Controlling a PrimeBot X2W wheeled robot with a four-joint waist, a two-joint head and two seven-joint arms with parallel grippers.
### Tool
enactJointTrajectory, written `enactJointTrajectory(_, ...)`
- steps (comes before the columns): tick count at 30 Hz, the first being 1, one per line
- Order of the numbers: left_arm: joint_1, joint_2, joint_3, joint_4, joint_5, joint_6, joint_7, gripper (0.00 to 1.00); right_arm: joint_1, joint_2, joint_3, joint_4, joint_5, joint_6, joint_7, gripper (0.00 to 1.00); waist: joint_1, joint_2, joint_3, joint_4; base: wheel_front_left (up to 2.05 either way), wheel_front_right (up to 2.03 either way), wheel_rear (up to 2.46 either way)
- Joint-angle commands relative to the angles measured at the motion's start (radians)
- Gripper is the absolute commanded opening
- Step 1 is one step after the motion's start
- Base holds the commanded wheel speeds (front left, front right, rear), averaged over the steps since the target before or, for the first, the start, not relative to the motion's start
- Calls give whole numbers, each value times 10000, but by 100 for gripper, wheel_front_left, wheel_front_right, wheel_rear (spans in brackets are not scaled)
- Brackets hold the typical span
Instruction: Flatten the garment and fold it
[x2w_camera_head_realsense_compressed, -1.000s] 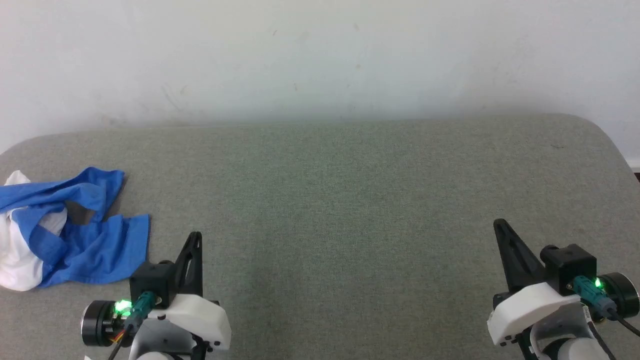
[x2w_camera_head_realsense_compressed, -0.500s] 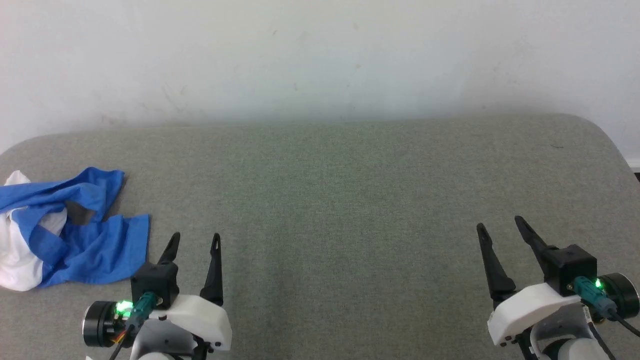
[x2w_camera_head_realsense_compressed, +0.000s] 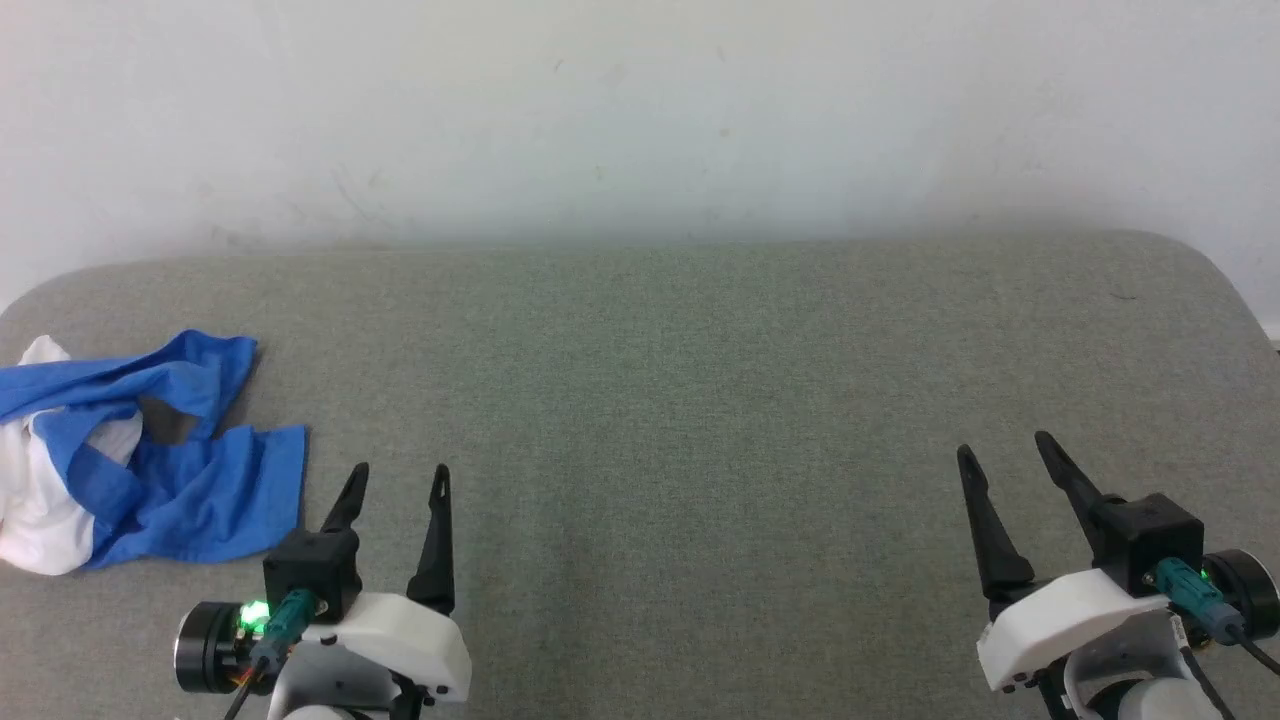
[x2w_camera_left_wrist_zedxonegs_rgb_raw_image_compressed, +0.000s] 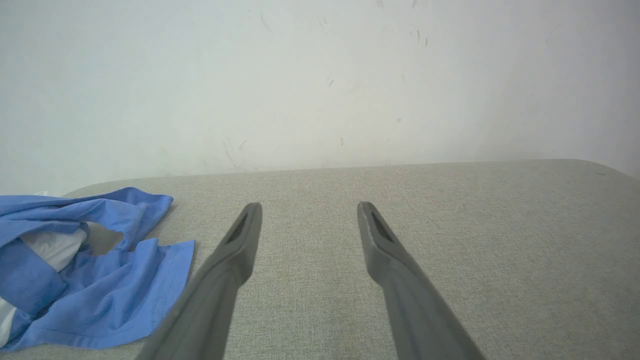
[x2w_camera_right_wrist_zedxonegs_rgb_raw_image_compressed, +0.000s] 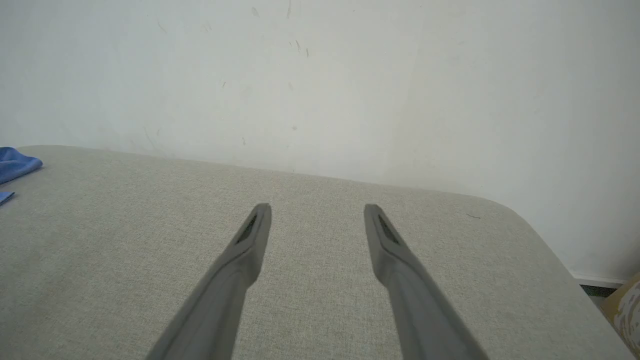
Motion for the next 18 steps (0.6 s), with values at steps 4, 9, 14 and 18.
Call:
enactJointTrajectory(4, -90, -4, -55, -25, -123, -7, -194, 100, 64, 7, -46, 10, 117, -1, -168, 100, 0, -1, -2, 113, 0, 0, 0)
enactJointTrajectory(9, -127, -5, -62, -110, -224, 9, -298, 100, 76, 8, -73, -56, 152, -2, -272, 100, 0, -1, 8, 319, 0, 0, 0)
enactJointTrajectory(14, -169, -6, -31, -211, -298, 72, -403, 100, 89, 10, -101, -159, 168, -2, -335, 100, 0, -1, 23, 616, 0, 0, 0)
enactJointTrajectory(18, -199, -7, 18, -297, -359, 124, -487, 100, 94, 11, -124, -254, 178, -2, -359, 100, 0, -1, 41, 912, 0, 0, 0)
